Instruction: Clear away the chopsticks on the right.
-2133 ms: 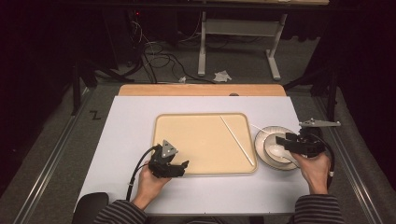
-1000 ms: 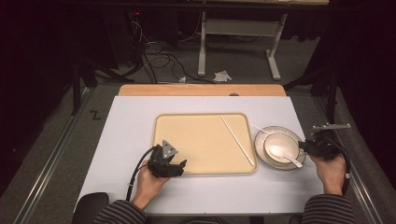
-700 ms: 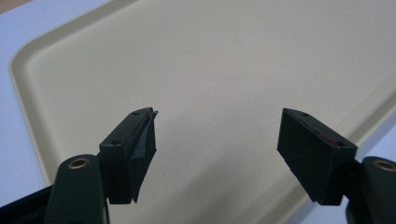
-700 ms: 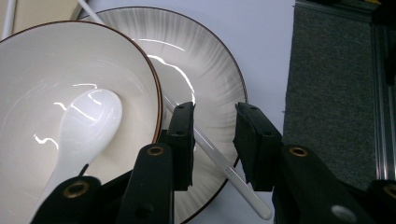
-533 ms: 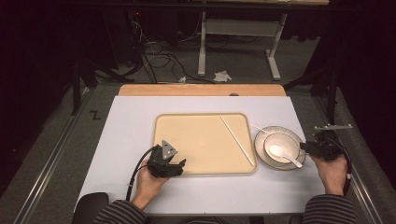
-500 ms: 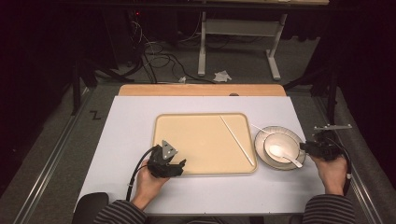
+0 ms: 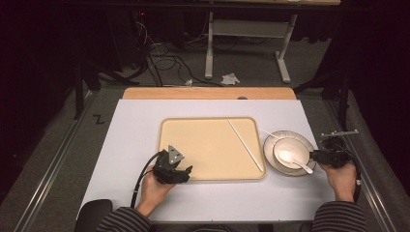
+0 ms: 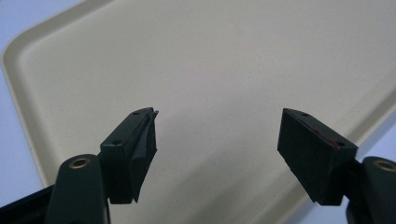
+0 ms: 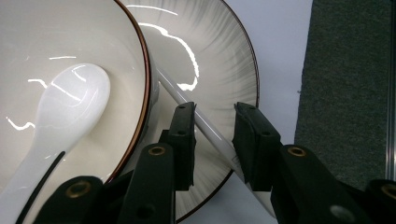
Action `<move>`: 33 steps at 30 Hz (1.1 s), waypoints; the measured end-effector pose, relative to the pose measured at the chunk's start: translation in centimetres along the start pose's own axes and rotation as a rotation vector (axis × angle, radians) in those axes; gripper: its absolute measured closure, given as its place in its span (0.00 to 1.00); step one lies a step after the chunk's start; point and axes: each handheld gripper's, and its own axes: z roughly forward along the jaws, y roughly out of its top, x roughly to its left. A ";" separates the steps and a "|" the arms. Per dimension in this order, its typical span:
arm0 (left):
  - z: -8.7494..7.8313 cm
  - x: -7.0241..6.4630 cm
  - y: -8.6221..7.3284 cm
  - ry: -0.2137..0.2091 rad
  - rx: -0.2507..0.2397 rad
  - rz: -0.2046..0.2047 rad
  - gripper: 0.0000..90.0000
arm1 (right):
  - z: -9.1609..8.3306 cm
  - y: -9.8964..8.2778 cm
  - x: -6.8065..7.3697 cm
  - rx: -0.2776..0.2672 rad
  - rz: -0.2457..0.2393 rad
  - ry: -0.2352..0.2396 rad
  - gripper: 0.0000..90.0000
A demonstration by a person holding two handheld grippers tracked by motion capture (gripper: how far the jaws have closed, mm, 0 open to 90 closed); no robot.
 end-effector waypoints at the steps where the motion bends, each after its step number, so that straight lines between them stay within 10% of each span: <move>1: 0.0 0.0 0.0 0.000 0.001 0.001 0.32 | 0.1 0.0 0.0 0.004 -0.002 0.001 0.79; 33: 0.3 0.4 -0.1 0.011 0.039 -0.002 0.32 | 1.9 -0.6 -0.2 0.082 0.002 0.042 0.94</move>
